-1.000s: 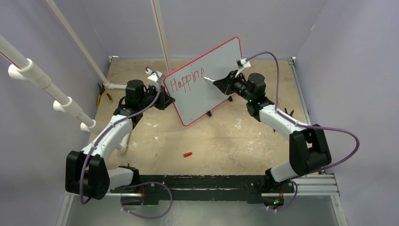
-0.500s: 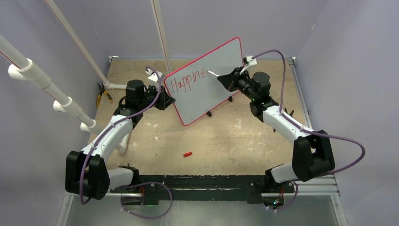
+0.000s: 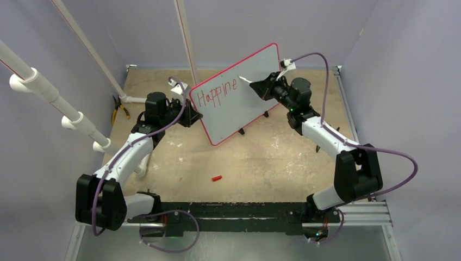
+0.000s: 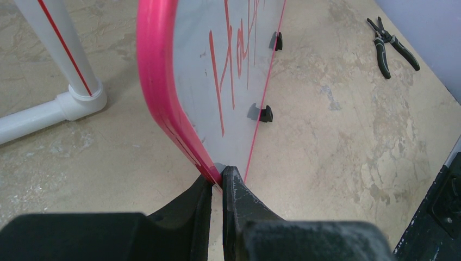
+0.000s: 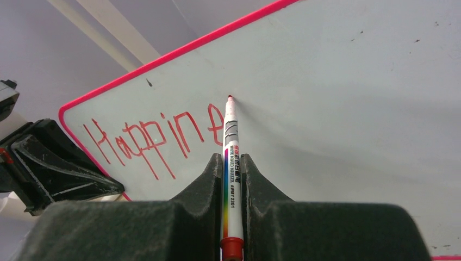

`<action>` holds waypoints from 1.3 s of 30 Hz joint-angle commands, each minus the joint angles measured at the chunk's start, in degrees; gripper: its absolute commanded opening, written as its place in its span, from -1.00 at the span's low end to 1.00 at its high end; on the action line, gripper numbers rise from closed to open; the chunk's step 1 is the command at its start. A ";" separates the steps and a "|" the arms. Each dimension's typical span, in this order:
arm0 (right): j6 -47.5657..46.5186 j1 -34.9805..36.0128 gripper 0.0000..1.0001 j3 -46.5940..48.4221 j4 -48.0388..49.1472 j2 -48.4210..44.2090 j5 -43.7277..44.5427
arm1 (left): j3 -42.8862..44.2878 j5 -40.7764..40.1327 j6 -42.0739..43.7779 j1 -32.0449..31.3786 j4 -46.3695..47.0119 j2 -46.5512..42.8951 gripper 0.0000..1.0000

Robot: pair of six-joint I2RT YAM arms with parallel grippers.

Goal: Write a sentence on the whiteboard

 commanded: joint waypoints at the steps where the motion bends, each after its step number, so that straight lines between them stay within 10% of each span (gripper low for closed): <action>1: 0.50 -0.29 -1.00 2.82 2.20 1.32 -1.16 | 0.69 0.23 2.04 -1.12 1.35 0.91 -1.00; 39: 0.68 -0.12 -1.00 -4.92 -0.12 -0.47 2.12 | 0.77 0.22 2.08 -1.31 1.41 0.68 -1.00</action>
